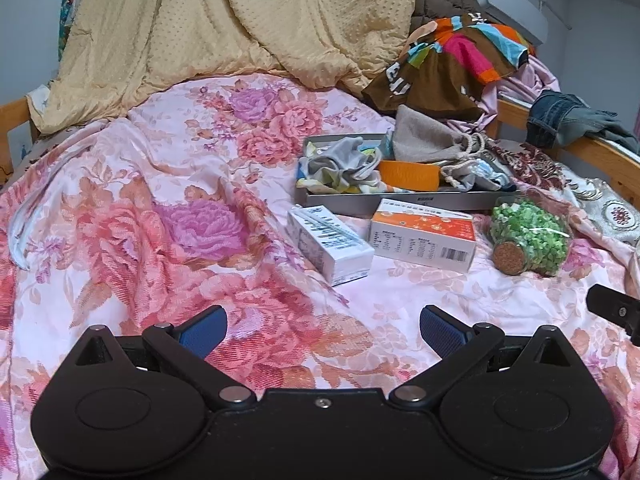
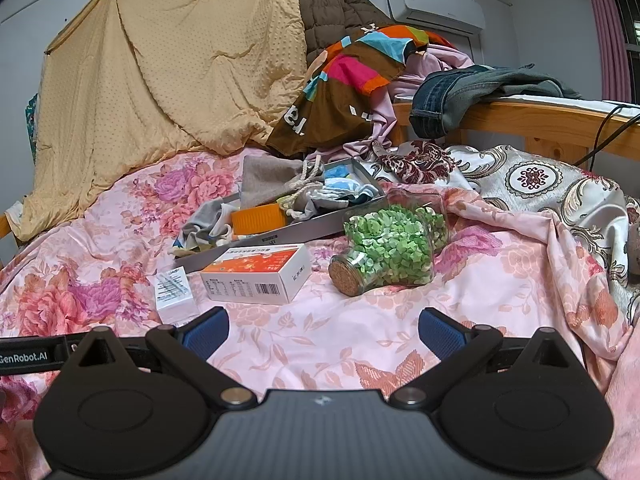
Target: Organize soft objects
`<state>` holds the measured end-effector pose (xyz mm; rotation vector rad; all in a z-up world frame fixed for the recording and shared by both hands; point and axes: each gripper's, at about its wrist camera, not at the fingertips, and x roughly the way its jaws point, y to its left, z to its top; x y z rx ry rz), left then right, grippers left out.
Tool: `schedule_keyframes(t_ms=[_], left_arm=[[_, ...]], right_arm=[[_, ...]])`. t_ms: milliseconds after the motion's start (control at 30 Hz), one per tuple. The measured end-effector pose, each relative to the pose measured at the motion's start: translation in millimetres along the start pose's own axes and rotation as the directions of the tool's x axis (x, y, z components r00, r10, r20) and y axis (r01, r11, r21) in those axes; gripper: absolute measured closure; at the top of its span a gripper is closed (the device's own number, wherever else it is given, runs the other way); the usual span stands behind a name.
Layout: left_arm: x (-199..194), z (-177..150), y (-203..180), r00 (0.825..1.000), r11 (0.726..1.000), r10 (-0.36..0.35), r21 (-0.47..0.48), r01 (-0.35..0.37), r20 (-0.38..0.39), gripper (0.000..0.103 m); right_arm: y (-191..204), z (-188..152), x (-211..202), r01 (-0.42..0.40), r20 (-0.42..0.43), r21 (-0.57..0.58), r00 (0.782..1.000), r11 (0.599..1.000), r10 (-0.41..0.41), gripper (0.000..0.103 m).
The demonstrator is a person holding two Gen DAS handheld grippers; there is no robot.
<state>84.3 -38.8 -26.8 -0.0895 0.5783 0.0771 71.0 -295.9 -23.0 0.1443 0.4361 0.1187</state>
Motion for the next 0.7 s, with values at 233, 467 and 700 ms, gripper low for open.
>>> schedule_keyframes(t_ms=[233, 467, 700], left_arm=[[1.0, 1.6, 1.1, 1.000, 1.000, -0.004, -0.026, 0.003, -0.030, 0.001], [3.4, -1.9, -1.0, 0.998, 0.999, -0.026, -0.027, 0.025, -0.053, 0.001], [1.3, -2.8, -4.7, 0.998, 0.999, -0.046, -0.007, 0.046, -0.039, 0.001]], right_arm=[[-0.2, 0.0, 0.2, 0.001, -0.001, 0.000, 1.000, 1.000, -0.001, 0.000], [0.0, 0.4, 0.3, 0.001, -0.002, -0.001, 1.000, 1.000, -0.001, 0.000], [0.1, -0.5, 0.1, 0.001, -0.003, -0.001, 1.000, 1.000, -0.001, 0.000]])
